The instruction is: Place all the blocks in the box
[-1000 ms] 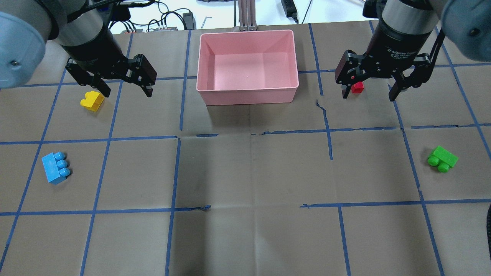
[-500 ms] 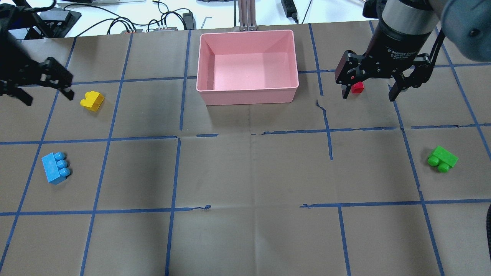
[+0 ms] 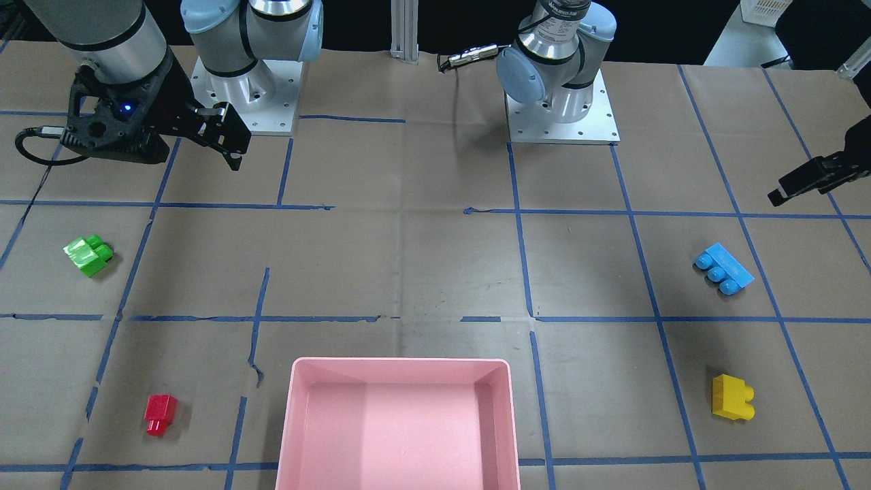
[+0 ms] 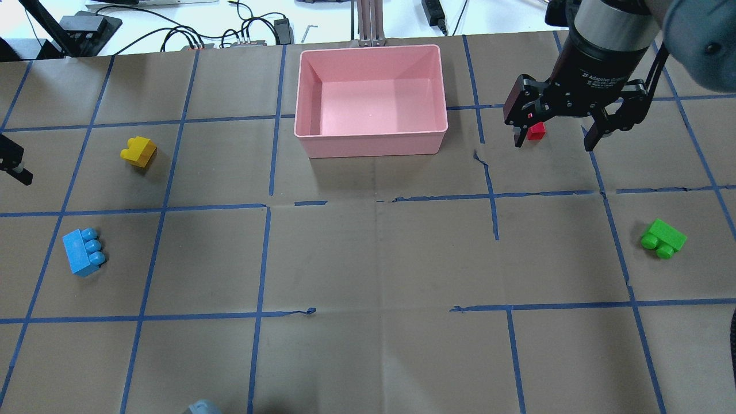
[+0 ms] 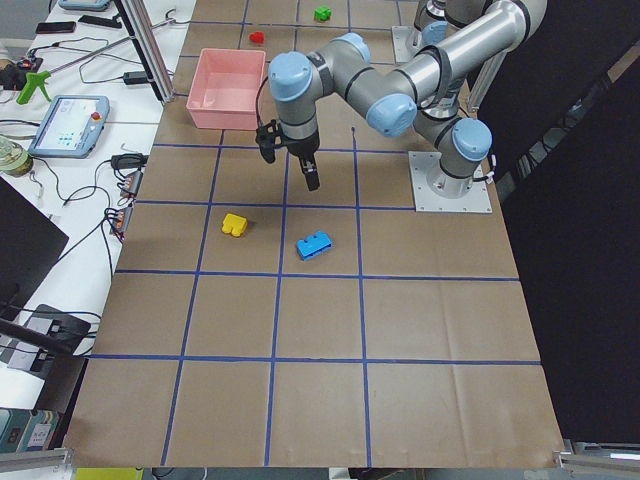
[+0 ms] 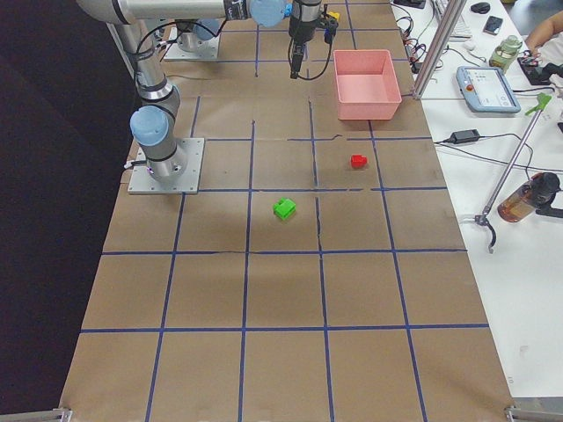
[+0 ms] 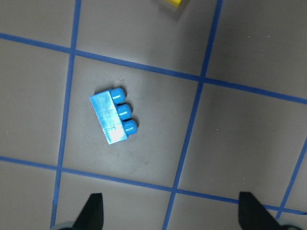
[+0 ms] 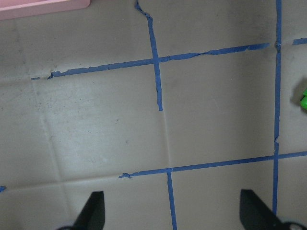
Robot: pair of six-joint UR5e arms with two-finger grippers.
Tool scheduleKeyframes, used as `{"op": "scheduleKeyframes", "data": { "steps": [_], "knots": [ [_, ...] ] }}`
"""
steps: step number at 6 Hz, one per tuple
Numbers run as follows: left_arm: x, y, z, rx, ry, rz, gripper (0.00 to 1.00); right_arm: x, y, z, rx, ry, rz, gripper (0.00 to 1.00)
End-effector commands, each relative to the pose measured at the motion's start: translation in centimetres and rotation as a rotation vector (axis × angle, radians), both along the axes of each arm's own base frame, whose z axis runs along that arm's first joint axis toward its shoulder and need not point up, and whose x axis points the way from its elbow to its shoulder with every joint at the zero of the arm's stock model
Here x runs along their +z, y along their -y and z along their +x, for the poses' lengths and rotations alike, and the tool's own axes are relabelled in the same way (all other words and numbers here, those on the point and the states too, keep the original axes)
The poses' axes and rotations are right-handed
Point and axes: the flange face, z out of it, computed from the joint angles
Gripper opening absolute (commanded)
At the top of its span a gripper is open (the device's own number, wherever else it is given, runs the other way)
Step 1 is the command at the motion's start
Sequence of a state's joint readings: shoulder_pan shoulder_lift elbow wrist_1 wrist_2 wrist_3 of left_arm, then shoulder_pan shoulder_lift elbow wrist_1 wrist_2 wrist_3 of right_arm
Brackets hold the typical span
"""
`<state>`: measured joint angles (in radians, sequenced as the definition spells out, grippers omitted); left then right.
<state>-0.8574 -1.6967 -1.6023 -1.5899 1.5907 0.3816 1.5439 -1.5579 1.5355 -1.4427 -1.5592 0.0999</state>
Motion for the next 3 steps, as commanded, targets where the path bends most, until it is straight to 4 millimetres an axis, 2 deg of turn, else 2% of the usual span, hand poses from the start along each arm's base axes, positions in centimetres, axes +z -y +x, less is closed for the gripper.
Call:
{"op": "scheduleKeyframes", "data": {
  "steps": [1,3],
  "knots": [
    [-6.7,-0.4,3.7,0.152,-0.023,0.059,0.99,0.1,0.9,-4.5,-0.076,-0.004,-0.003,1.00],
    [-13.7,-0.3,3.4,0.311,0.029,0.049,0.98,-0.1,1.2,-16.4,-0.232,-0.002,0.006,1.00]
  ]
}}
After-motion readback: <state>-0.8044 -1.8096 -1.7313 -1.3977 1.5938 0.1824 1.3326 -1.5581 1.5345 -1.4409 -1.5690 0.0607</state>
